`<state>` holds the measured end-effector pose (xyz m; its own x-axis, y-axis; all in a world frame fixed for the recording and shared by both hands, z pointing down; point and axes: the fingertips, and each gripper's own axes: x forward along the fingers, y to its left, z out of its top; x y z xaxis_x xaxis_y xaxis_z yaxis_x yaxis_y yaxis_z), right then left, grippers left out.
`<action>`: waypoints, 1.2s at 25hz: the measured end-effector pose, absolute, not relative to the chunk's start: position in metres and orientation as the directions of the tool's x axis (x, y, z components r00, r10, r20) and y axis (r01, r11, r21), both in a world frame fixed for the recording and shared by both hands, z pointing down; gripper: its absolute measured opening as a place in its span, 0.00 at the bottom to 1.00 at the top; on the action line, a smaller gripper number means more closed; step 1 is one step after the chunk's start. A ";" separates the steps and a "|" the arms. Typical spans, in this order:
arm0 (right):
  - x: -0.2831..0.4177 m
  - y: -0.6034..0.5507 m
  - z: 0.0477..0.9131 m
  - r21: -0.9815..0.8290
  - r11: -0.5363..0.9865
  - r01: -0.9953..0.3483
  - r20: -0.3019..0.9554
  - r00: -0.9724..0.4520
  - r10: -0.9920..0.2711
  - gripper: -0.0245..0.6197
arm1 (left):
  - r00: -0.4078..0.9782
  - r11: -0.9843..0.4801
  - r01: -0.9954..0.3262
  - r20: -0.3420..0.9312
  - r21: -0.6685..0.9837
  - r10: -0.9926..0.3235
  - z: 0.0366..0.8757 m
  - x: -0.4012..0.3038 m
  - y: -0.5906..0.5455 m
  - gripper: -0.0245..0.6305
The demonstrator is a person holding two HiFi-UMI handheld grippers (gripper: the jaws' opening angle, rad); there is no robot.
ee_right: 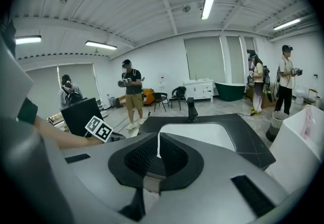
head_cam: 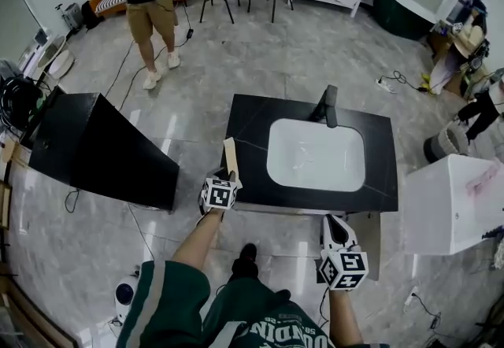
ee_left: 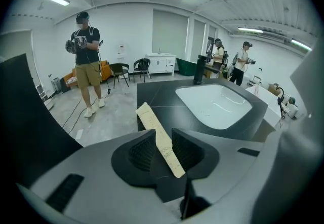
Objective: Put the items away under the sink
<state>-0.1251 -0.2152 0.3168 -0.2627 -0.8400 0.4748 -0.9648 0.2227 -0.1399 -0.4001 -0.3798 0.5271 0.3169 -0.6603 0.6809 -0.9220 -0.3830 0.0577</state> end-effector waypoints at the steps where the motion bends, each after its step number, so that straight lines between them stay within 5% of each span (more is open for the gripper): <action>1: -0.130 -0.220 0.321 -0.136 0.219 -0.966 0.485 -0.258 -0.836 0.10 | 0.318 -0.385 -0.921 0.682 0.057 -0.658 0.538 -0.406 -0.388 0.17; 16: -0.153 -0.240 0.345 -0.089 0.160 -0.983 0.573 -0.182 -0.799 0.10 | 0.433 -0.459 -0.869 0.737 0.187 -0.519 0.588 -0.400 -0.407 0.19; 22: -0.150 -0.225 0.352 -0.094 0.125 -0.988 0.585 -0.156 -0.796 0.10 | 0.445 -0.486 -0.857 0.723 0.172 -0.528 0.587 -0.388 -0.409 0.06; 30: -0.134 -0.210 0.350 -0.100 0.091 -0.991 0.575 -0.132 -0.808 0.10 | 0.500 -0.582 -0.804 0.662 0.117 -0.558 0.564 -0.355 -0.396 0.05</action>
